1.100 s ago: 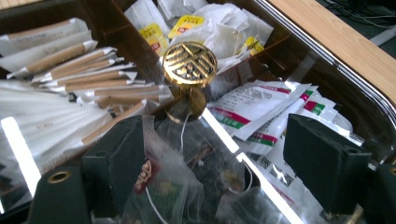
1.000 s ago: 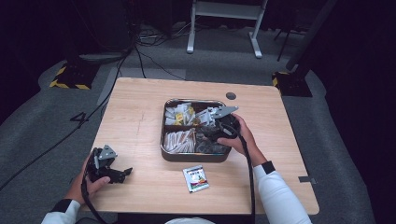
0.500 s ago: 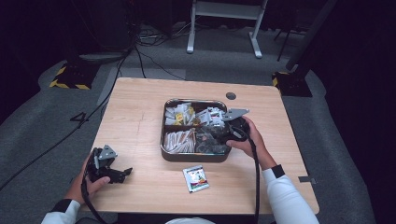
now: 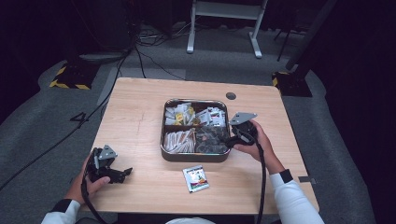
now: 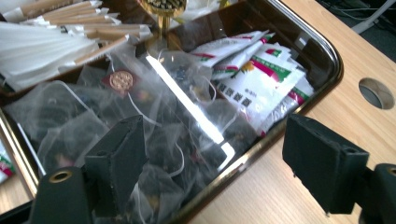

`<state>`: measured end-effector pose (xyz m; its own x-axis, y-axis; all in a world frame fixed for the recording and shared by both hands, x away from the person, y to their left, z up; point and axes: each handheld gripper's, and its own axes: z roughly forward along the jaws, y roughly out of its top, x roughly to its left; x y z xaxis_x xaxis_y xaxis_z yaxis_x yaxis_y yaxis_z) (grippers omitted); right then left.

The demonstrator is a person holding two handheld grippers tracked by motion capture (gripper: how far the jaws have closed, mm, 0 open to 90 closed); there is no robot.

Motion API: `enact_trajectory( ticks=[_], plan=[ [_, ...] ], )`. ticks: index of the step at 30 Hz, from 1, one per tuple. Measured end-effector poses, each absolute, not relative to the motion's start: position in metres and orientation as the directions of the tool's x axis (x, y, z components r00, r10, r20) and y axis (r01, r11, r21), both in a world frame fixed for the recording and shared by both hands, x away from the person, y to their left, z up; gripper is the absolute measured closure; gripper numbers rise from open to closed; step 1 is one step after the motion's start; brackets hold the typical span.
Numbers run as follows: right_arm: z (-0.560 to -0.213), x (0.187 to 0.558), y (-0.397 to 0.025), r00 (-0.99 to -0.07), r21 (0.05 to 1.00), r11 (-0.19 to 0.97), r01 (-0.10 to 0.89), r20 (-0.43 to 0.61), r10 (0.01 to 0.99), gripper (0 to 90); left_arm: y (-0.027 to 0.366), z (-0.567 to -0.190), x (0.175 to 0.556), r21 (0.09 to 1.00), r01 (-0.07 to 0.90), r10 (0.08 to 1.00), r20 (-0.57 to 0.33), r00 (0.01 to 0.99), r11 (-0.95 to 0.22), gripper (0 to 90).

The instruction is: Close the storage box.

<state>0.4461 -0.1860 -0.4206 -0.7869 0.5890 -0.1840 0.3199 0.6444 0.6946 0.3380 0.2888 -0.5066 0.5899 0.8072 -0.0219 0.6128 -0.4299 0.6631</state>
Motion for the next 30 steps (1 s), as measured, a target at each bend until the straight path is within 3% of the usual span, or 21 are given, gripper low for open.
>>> enact_trajectory(
  ticks=[30],
  plan=[
    [-0.432,0.415,-0.25,-0.739,0.706,0.604,0.369,-0.171,0.651,22.1,0.289,-0.507,0.338,0.664,0.612,0.809,-0.02,0.588,-0.429,0.2]
  ],
)
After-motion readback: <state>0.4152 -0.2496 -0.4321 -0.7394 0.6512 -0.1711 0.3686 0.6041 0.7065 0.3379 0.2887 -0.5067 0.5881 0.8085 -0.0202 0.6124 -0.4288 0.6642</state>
